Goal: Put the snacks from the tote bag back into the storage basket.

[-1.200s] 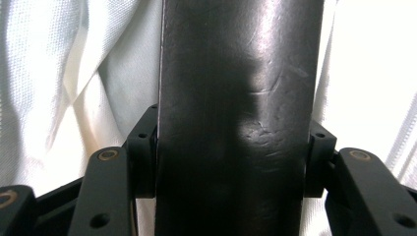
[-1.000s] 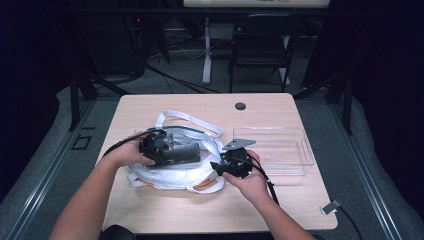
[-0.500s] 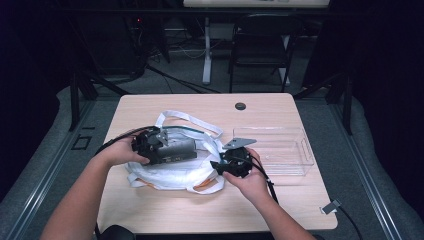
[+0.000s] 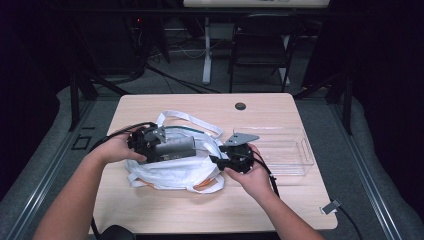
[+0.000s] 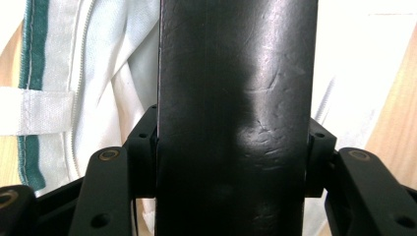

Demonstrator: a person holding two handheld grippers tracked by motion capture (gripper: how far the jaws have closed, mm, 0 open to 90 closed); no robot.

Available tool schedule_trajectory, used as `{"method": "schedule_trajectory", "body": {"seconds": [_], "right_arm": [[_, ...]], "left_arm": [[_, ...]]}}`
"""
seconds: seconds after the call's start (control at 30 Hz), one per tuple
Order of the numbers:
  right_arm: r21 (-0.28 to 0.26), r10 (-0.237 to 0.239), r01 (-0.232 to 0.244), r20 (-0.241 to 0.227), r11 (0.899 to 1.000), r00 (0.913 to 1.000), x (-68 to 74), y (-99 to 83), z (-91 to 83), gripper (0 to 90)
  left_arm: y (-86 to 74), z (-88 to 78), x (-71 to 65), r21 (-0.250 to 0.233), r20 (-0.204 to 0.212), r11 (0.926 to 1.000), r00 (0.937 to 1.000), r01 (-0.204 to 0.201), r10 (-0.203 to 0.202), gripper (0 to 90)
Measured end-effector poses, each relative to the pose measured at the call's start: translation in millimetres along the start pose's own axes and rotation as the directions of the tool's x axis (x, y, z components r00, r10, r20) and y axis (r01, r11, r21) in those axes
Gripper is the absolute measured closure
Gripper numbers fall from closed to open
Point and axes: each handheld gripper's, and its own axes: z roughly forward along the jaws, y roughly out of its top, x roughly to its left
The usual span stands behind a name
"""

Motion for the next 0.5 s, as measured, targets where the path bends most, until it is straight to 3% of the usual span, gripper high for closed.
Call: {"method": "schedule_trajectory", "body": {"seconds": [0.2,0.4,0.5], "right_arm": [[0.007,-0.007,0.008,-0.023,1.000,0.9997,-7.5,8.4,-6.7,48.9],[0.002,-0.063,0.063,0.003,0.998,0.9980,-15.1,14.8,-12.5,42.2],[0.004,-0.062,0.062,0.019,0.998,0.9979,-19.3,16.8,-15.7,40.7]], "left_arm": [[7.2,-13.0,-0.1,-0.007,0.002,1.0000,1.0000,-0.005,0.005,43.2],[18.7,-23.9,-0.5,0.001,-0.002,0.9997,0.9997,-0.023,0.023,43.2],[25.7,-28.7,-1.1,-0.006,0.001,0.9996,0.9996,-0.027,0.027,43.2]]}}
